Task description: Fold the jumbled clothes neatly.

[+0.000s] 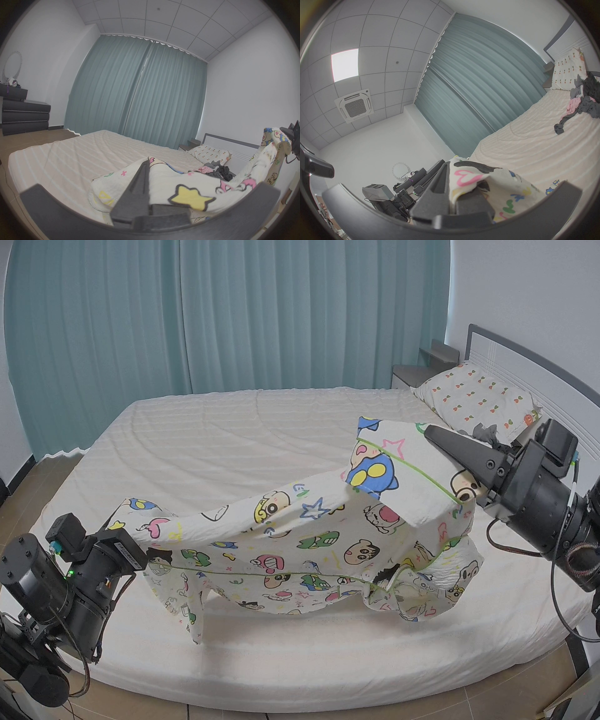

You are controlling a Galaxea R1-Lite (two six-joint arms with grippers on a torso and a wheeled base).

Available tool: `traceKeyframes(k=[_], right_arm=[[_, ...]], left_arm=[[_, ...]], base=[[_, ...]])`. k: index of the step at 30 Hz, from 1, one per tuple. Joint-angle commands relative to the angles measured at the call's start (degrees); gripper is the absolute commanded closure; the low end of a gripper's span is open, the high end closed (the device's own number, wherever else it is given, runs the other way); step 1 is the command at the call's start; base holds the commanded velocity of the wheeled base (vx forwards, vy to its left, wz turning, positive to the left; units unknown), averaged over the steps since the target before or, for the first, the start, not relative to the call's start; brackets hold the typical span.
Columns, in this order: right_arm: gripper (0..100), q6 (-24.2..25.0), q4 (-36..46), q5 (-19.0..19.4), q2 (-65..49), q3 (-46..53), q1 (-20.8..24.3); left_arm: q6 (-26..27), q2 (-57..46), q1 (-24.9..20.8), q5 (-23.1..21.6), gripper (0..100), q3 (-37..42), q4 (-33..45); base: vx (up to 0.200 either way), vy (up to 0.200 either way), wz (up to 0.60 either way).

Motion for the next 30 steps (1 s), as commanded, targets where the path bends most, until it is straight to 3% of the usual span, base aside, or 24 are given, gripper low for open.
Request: traceKeyframes(k=[1,8,18,27,30], right_arm=[[100,-0.08,0.38,0.06,-2.96,0.6,0.7],[100,-0.08,8.38,0.59,-9.38,-0.19,2.9],[100,-0.08,13.74,1.12,-14.04,-0.72,4.39],[100,0.0,14.18,1.03,-13.25,-0.81,3.78],[100,0.0,14.09,1.47,-10.34,-0.63,0.52]], left_arm=[[-0.1,-3.47,-0.07,0.12,100,0.97,-1.05],[-0.1,-6.37,-0.16,0.04,100,3.96,-1.05],[-0.1,-10.68,-4.29,0.12,100,5.01,-1.05],[-0.01,-9.09,-4.29,0.12,100,4.93,-1.05],[-0.27,-5.23,-4.2,0.12,100,5.72,-1.05]], base=[[-0.2,0.0,0.0],[-0.2,0.0,0.0],[0.0,0.0,0.0],[0.0,0.0,0.0],[0.0,0.0,0.0]])
